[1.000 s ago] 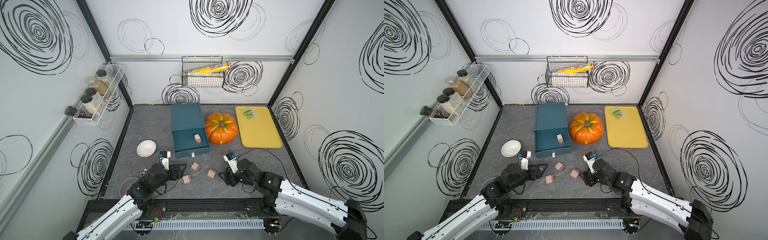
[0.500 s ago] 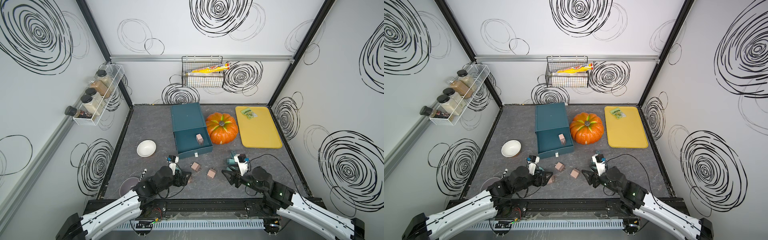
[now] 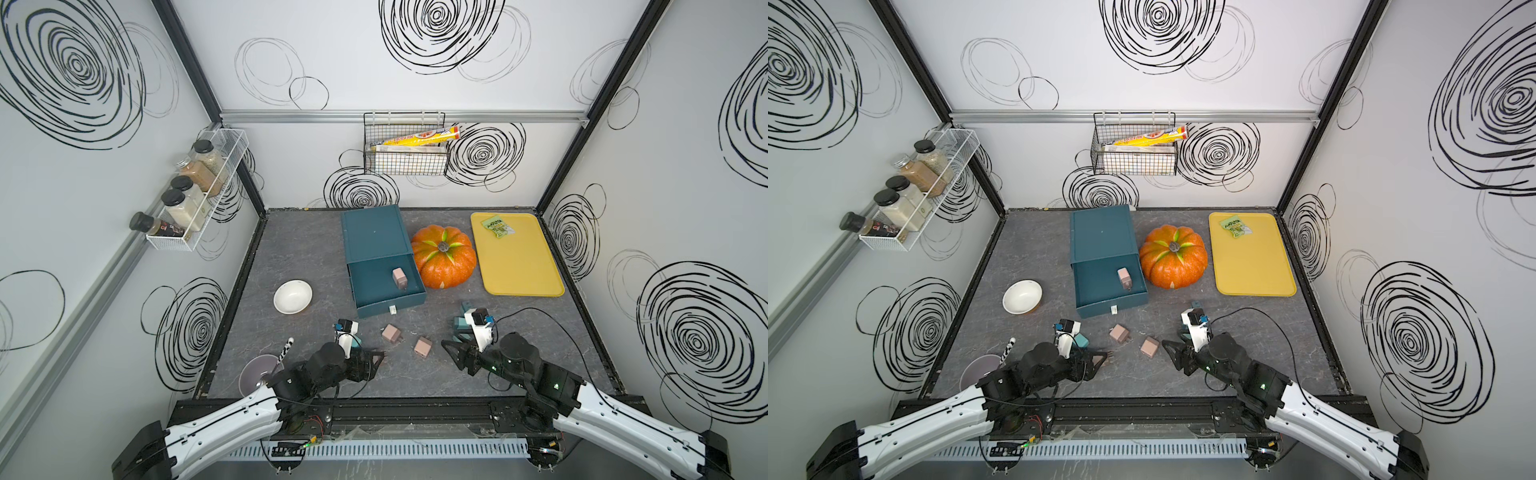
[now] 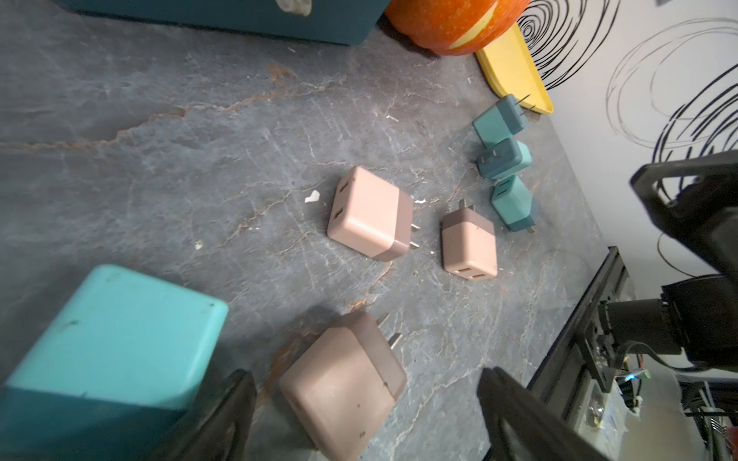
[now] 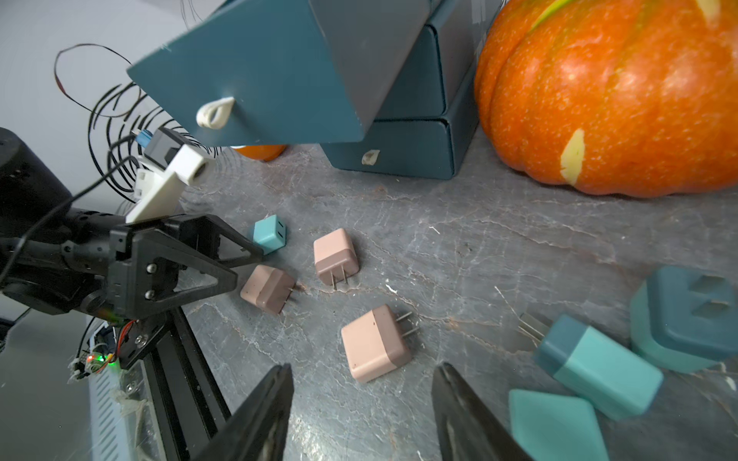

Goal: Place the plugs into the drawer by color
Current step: Pick up the plug from the center of the board.

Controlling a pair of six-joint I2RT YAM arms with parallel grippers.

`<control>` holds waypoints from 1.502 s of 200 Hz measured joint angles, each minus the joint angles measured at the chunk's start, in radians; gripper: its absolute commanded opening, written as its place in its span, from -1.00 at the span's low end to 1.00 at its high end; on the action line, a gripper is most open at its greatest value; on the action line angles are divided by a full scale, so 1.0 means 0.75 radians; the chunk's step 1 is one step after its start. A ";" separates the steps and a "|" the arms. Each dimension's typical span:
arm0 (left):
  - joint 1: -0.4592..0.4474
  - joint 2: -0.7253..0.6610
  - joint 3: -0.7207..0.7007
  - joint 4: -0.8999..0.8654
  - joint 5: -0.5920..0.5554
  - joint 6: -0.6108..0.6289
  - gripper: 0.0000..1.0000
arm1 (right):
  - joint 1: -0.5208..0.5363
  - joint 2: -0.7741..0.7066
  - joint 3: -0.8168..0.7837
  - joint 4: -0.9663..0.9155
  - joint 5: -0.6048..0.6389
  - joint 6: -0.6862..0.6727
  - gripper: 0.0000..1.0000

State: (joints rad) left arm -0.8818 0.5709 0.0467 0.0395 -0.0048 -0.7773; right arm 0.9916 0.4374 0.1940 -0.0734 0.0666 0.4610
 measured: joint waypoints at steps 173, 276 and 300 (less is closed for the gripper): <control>-0.274 0.277 -0.046 0.279 -0.197 -0.032 0.72 | 0.000 -0.046 -0.010 0.009 -0.004 0.003 0.18; -0.594 0.990 0.426 -0.035 -0.714 -0.278 0.43 | 0.000 -0.051 -0.017 0.009 -0.003 0.004 0.18; -0.635 1.095 0.512 -0.132 -0.782 -0.343 -0.04 | 0.000 -0.052 -0.017 0.009 -0.004 0.004 0.18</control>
State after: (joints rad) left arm -1.3579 1.3922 0.4305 -0.0593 -0.5915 -1.0344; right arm 0.9916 0.3981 0.1810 -0.0669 0.0639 0.4641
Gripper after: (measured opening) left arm 0.562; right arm 0.589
